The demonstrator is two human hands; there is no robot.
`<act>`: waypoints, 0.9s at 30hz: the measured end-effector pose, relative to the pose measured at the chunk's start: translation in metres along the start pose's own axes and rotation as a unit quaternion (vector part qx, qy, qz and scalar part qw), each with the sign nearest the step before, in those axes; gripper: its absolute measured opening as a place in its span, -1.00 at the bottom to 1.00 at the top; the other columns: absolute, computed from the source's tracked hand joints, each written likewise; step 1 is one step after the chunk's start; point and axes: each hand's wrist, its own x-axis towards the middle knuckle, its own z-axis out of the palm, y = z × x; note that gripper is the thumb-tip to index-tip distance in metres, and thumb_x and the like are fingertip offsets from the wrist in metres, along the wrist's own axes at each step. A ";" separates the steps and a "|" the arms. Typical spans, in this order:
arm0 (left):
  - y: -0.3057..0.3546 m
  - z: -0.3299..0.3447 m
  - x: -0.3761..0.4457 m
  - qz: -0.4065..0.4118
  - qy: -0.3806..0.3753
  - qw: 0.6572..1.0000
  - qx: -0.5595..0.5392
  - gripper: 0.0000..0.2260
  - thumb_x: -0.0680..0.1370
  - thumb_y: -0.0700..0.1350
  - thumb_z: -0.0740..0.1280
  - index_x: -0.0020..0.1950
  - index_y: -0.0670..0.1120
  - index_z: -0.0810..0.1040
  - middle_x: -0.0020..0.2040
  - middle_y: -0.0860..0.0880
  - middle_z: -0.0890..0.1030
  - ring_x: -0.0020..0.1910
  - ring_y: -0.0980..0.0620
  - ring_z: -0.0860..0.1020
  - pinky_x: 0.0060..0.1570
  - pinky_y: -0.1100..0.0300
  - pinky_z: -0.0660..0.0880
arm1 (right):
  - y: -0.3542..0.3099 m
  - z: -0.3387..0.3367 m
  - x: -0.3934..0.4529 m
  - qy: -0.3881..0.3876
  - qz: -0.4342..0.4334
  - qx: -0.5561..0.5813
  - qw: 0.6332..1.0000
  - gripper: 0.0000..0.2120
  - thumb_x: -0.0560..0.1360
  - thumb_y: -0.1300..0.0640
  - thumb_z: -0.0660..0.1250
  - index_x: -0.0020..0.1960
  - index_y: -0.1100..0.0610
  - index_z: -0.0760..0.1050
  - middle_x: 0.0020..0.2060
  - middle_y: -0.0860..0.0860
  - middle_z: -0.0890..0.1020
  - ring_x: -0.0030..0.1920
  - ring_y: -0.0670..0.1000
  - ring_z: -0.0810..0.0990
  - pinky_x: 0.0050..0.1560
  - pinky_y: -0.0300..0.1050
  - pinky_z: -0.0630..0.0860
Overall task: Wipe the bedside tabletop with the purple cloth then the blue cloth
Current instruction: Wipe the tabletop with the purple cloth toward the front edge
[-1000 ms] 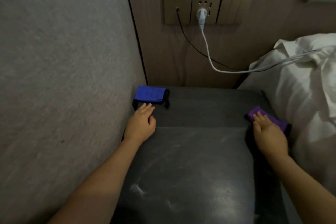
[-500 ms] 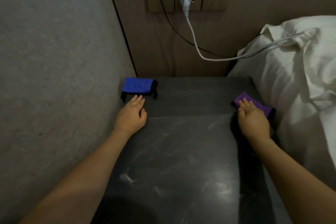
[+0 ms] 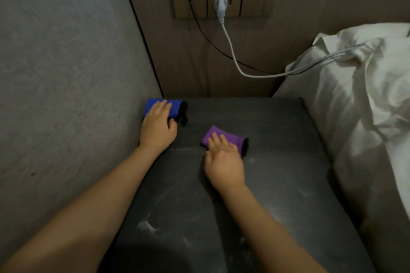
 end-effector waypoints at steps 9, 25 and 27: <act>-0.001 -0.009 0.023 -0.064 -0.130 0.986 -0.084 -0.64 0.61 -0.12 0.11 0.40 -0.12 0.35 0.47 -0.06 0.30 0.49 0.02 0.20 0.46 0.19 0.08 | -0.080 0.040 0.008 -0.017 -0.097 0.057 0.994 -0.43 0.37 0.12 0.05 0.35 0.26 0.35 0.37 0.17 0.40 0.40 0.17 0.32 0.39 0.05 0.21; -0.011 0.001 0.007 -0.033 -0.131 0.982 -0.130 -0.57 0.58 -0.18 0.17 0.46 -0.07 0.23 0.51 -0.04 0.20 0.52 0.03 0.07 0.50 0.13 -0.04 | -0.083 0.043 -0.007 -0.056 -0.192 0.082 0.976 -0.57 0.46 0.18 0.17 0.32 0.19 0.41 0.36 0.09 0.44 0.41 0.08 0.31 0.41 -0.03 0.16; -0.013 0.006 0.004 -0.025 -0.123 0.984 -0.125 -0.54 0.58 -0.17 0.19 0.47 -0.07 0.19 0.52 -0.05 0.17 0.53 0.02 0.04 0.51 0.09 -0.09 | -0.074 0.039 -0.010 -0.055 -0.191 0.073 0.977 -0.58 0.48 0.18 0.16 0.33 0.17 0.41 0.37 0.07 0.43 0.41 0.06 0.31 0.42 -0.05 0.16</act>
